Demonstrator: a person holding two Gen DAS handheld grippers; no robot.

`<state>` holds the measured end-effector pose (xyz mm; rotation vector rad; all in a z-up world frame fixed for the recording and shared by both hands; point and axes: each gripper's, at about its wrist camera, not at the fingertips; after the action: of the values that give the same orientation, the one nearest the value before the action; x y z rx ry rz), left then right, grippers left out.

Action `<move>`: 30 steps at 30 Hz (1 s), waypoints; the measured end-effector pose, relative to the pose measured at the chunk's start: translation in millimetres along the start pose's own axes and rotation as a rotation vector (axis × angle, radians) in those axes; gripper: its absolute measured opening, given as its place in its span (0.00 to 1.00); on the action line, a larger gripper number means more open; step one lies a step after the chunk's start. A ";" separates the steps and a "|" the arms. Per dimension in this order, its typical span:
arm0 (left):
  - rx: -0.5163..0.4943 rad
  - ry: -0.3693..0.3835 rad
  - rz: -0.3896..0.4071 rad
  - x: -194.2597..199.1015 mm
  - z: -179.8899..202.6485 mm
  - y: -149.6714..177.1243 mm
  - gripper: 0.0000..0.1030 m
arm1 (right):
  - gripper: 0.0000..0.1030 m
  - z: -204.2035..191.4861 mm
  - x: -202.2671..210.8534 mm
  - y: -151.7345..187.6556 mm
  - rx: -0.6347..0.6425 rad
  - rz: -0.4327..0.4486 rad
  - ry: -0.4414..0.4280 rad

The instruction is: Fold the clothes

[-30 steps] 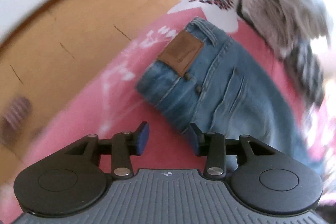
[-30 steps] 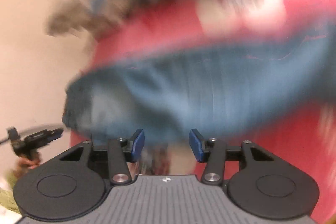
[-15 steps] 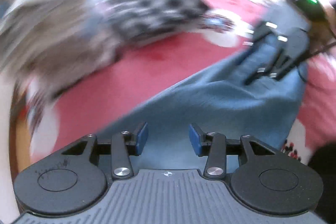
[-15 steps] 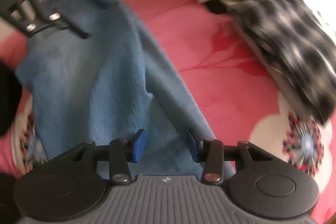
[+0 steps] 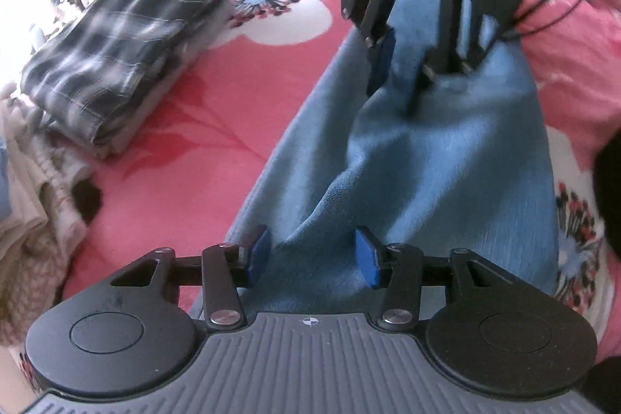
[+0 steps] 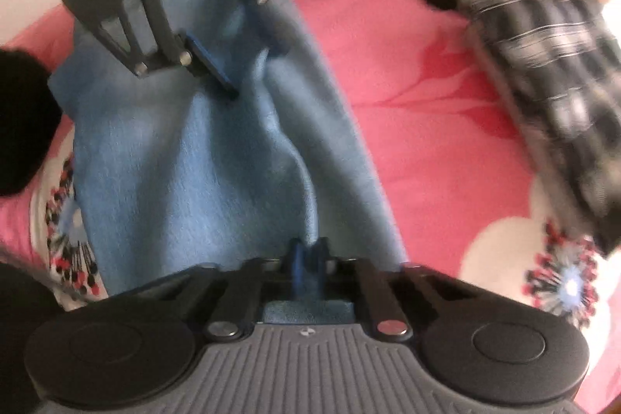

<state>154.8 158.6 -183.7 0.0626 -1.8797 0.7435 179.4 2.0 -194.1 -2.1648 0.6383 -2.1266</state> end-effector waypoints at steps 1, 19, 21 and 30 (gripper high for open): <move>0.005 -0.008 0.003 1.0 0.6 1.1 0.32 | 0.03 -0.2 7.7 1.8 -0.022 0.019 0.016; 0.080 -0.158 0.057 -0.4 -21.5 -4.1 0.02 | 0.01 16.5 12.6 0.8 -0.118 0.060 0.182; 0.079 -0.162 0.067 7.3 -23.2 -6.1 0.02 | 0.01 17.3 16.7 2.0 -0.130 0.070 0.189; 0.070 -0.206 0.047 -21.3 -11.7 2.2 0.01 | 0.02 18.8 -25.1 5.1 -0.160 0.065 0.250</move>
<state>172.9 160.3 -200.0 0.1444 -2.0561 0.8619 196.9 0.4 -220.6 -1.9320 0.9124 -2.4090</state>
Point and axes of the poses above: each gripper's, at about its wrist camera, not at the fingertips, and x roughly against the way its jaws point, z to its right, y to its underside, and after that the axes turned 6 degrees about -y, right-handed
